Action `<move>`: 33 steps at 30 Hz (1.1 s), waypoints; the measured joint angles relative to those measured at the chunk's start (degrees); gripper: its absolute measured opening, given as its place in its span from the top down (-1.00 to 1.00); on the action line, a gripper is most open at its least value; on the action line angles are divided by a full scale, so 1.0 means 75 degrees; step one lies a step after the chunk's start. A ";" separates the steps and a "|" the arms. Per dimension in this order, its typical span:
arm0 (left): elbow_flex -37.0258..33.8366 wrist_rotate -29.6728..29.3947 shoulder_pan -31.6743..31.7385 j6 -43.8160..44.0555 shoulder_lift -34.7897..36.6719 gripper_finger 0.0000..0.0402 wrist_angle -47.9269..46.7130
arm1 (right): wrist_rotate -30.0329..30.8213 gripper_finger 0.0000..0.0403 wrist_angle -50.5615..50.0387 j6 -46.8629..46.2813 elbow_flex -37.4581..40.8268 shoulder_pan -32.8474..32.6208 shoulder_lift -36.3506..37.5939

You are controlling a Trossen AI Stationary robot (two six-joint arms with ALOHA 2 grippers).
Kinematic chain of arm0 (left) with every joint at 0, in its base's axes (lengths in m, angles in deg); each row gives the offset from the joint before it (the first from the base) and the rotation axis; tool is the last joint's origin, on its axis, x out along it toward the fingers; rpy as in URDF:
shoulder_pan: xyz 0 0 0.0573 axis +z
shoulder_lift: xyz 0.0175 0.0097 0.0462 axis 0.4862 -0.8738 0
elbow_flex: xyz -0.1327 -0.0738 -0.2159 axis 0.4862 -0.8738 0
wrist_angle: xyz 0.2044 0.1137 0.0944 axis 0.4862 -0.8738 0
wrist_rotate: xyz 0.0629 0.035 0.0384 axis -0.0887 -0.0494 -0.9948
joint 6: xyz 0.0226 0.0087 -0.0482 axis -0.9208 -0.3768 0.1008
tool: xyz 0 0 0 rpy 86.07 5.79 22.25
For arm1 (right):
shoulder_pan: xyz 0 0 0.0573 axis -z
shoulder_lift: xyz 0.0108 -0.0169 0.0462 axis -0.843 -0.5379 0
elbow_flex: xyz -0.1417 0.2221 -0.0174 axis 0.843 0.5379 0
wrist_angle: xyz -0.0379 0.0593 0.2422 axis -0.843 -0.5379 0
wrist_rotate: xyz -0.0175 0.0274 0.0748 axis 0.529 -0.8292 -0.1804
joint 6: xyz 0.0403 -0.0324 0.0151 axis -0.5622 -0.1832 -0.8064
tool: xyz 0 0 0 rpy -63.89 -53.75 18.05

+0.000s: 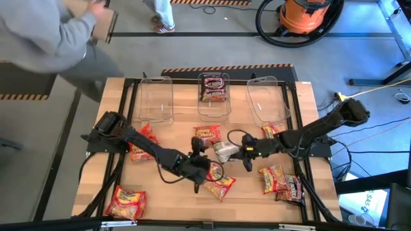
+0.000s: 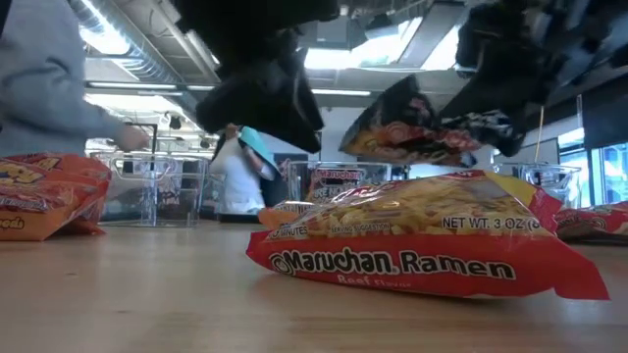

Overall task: Sort Maruchan noodles
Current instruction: Put the top black noodle pack into the middle transparent bin

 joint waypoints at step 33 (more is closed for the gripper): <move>-0.0405 0.1394 0.0155 -0.1343 -0.0002 0.54 0.3329 | -0.1613 0.93 0.1379 0.0670 0.0018 0.0474 -0.0287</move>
